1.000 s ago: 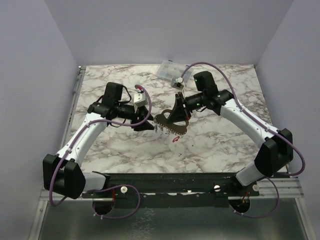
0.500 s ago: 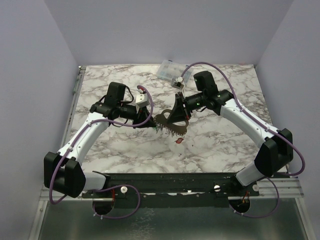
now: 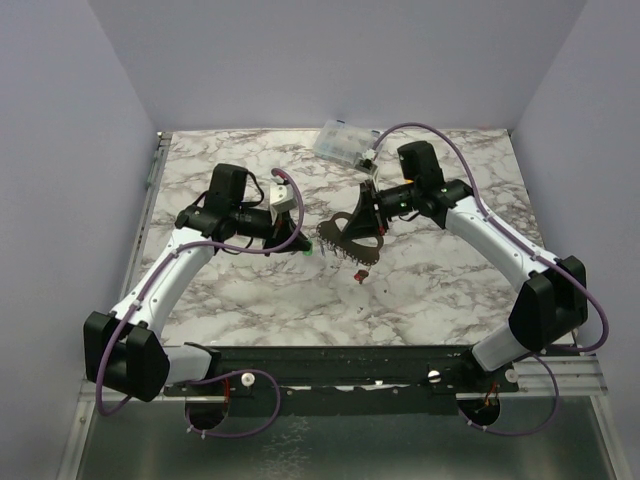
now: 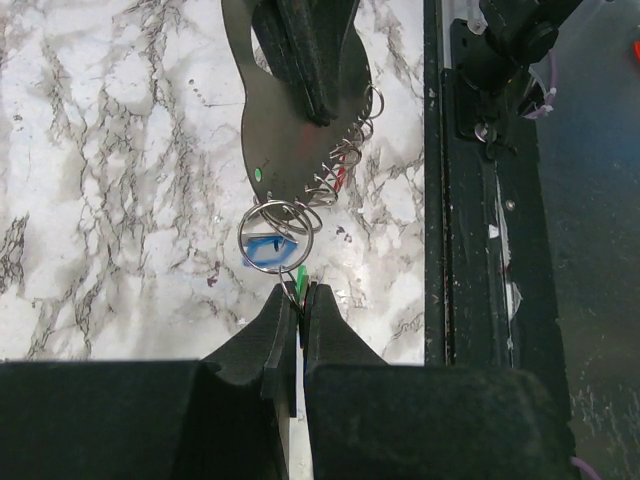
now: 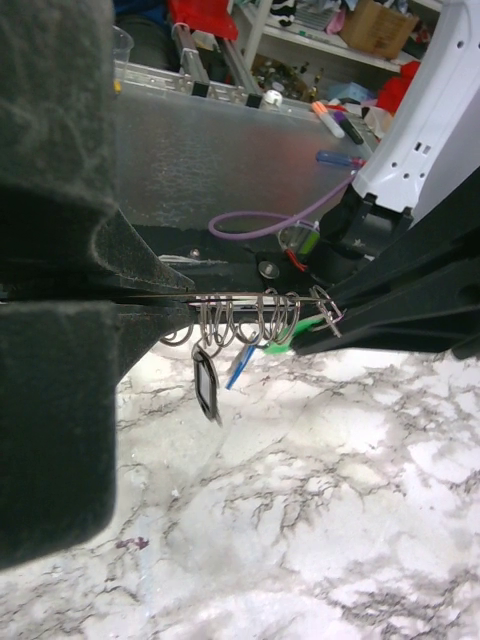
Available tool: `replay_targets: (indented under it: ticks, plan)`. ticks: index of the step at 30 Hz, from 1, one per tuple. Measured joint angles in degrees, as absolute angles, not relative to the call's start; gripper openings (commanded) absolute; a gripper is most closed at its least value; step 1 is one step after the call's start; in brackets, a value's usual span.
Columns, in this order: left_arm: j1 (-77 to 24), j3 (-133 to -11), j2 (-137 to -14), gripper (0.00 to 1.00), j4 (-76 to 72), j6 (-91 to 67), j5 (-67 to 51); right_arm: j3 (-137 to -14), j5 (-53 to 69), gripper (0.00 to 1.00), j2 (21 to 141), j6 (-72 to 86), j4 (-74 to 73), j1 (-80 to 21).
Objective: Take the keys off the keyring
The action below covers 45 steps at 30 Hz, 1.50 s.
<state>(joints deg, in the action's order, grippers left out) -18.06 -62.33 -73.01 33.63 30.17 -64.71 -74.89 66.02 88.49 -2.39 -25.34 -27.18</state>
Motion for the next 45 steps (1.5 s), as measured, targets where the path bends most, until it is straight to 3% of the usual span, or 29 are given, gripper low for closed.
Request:
replay_targets:
  ticks: [28,45]
  plan:
    - [-20.6,-60.6,-77.3,0.0,33.7,32.4,-48.0,-66.1,64.8,0.01,95.7,-6.1,-14.6,-26.8]
    - [-22.5,-61.5,-81.1,0.0,35.8,40.4,-47.9,-66.7,66.2,0.0,95.6,-20.9,-24.0,-26.6]
